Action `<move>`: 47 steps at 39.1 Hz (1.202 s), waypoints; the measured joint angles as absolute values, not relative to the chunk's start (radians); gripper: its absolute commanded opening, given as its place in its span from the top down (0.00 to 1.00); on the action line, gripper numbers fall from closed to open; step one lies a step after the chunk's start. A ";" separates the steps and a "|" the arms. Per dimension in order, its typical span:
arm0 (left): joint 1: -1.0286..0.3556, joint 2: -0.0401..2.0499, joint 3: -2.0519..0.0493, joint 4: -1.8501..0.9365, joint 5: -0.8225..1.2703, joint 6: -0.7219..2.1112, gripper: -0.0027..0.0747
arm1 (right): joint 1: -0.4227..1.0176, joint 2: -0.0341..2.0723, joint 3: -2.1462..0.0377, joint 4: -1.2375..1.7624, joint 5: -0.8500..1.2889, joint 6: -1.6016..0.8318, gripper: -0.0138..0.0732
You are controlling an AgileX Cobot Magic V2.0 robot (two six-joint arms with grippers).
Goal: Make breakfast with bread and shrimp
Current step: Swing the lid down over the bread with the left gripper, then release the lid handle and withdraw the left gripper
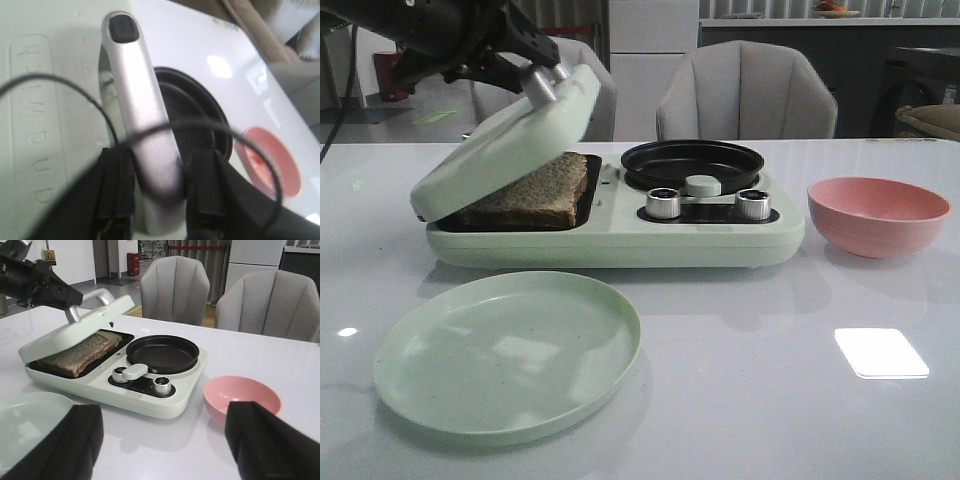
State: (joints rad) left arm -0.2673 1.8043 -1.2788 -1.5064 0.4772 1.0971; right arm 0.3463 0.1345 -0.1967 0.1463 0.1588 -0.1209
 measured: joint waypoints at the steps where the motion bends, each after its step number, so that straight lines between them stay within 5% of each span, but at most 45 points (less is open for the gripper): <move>1: -0.276 1.808 -1.279 -1.487 0.477 1.106 0.68 | 0.346 0.134 -0.197 0.146 0.159 -0.121 0.15; 12: -0.336 1.850 -1.273 -1.313 0.487 1.144 0.33 | 0.346 0.134 -0.197 0.146 0.159 -0.123 0.15; 34: -0.339 1.745 -1.312 -1.060 0.530 1.128 0.33 | 0.346 0.134 -0.197 0.146 0.159 -0.123 0.15; 47: -0.291 1.505 -1.316 -0.620 0.572 0.804 0.33 | 0.346 0.134 -0.197 0.146 0.159 -0.123 0.15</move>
